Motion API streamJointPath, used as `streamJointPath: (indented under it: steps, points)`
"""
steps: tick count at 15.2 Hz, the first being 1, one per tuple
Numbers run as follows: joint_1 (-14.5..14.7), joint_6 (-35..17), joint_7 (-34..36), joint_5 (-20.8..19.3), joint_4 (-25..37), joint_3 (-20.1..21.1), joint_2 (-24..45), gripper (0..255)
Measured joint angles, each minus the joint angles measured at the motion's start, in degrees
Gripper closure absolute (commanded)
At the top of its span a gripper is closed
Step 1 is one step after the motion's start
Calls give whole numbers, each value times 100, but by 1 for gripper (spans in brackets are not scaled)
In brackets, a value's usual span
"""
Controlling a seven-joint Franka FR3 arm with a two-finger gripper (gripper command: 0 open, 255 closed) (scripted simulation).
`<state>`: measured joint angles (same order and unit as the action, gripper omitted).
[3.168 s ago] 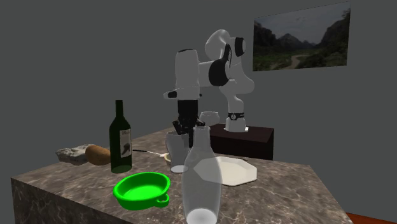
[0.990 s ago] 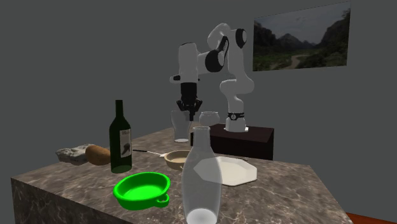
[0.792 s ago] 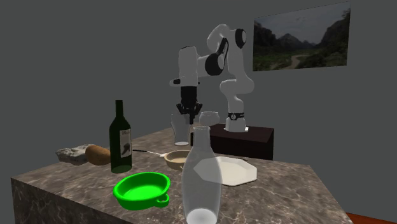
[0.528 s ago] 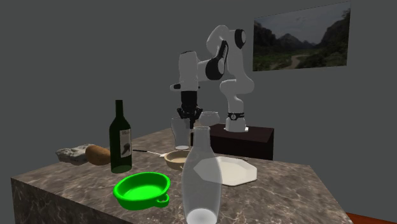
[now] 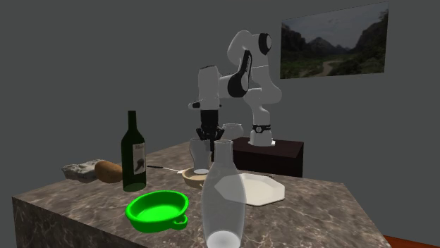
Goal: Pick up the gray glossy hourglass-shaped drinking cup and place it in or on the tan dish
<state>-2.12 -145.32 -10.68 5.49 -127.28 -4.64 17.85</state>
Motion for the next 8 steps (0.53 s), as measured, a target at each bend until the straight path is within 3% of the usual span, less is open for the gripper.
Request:
streamJointPath:
  steps: [5, 6, 8]
  points:
    - [-1, -24, -3, 4, -5, 2, 16, 255]
    - [-1, -24, -3, 4, -5, 2, 16, 0]
    - [-1, -25, -3, 4, -4, 2, 15, 0]
